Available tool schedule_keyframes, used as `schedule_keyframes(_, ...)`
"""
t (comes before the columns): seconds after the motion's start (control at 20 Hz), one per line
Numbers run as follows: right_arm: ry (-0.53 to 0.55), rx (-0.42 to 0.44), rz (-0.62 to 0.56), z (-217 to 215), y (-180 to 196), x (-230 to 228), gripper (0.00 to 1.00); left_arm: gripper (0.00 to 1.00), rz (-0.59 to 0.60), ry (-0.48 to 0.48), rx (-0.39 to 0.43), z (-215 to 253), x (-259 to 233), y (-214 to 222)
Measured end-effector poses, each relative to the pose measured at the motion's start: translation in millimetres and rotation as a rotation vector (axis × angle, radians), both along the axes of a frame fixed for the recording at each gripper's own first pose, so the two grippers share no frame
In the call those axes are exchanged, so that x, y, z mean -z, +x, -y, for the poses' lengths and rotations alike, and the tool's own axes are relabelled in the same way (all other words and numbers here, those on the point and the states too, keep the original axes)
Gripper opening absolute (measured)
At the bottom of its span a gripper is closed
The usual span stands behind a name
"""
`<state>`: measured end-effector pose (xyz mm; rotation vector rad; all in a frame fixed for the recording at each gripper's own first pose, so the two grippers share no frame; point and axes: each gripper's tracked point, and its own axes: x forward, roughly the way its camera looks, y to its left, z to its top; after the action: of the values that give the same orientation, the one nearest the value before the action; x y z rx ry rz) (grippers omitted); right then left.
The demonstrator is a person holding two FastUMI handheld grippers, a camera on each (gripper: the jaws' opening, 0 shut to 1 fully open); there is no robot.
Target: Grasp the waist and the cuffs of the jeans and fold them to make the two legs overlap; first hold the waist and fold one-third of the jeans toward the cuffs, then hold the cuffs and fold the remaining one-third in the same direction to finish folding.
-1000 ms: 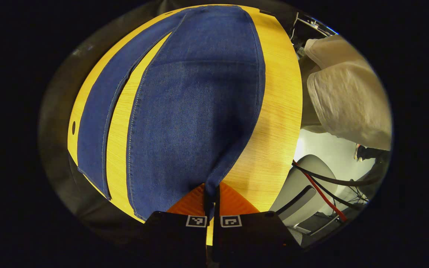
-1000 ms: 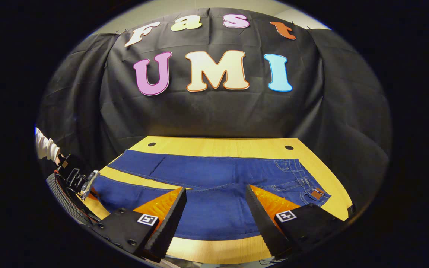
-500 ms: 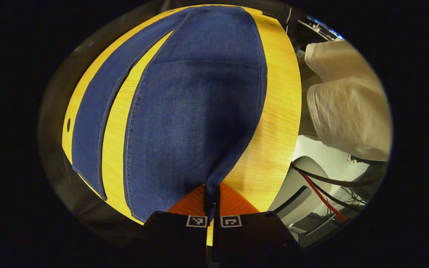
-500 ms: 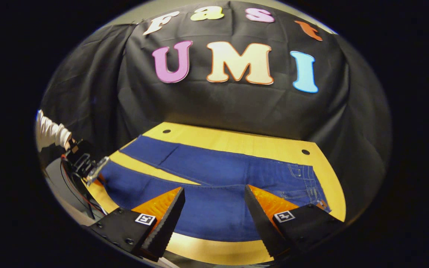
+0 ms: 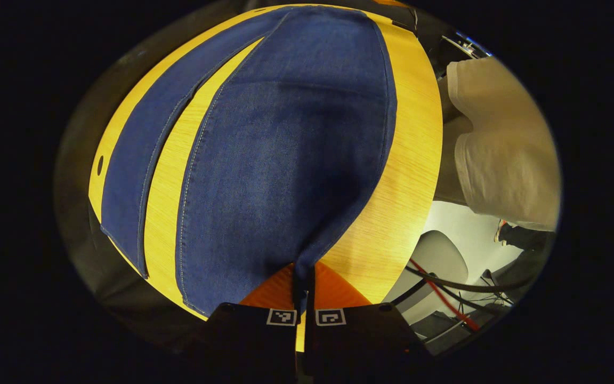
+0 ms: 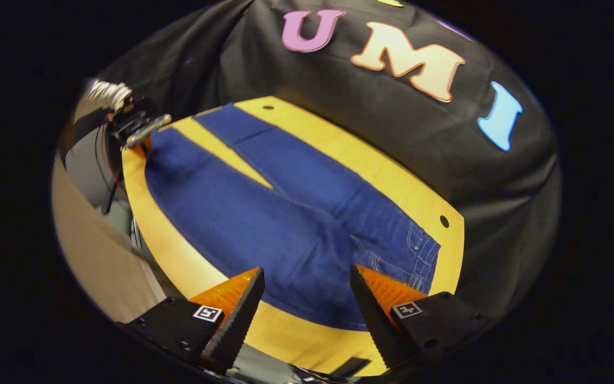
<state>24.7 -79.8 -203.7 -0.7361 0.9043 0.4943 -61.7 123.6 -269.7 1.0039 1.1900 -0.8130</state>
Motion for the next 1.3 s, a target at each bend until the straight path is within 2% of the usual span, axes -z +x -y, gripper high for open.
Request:
schedule_keyframes(0.2, -0.147, -0.103, -0.170, 39.6, -12.8, 33.0, 1.00, 0.00, -0.015, 0.008, -0.031, -0.1, 0.9, 0.8)
schedule_keyframes(0.5, -0.255, -0.235, -0.353, 72.9, -20.0, 75.4, 1.00, 0.00, -0.058, 0.016, -0.085, 0.9, 0.4, 2.1)
schedule_keyframes(0.85, -0.392, -0.281, -0.522, 122.2, -23.4, 107.8, 1.00, 0.00, -0.069, 0.040, -0.125, -0.1, 0.5, 2.2)
schedule_keyframes(1.1, -0.395, -0.264, -0.560, 132.9, -19.5, 116.0, 1.00, 0.00, -0.065, 0.048, -0.135, 0.0, 0.8, 2.6)
schedule_keyframes(1.3, -0.422, -0.282, -0.591, 135.7, -20.0, 121.3, 1.00, 0.00, -0.073, 0.048, -0.147, 0.4, 0.9, 2.6)
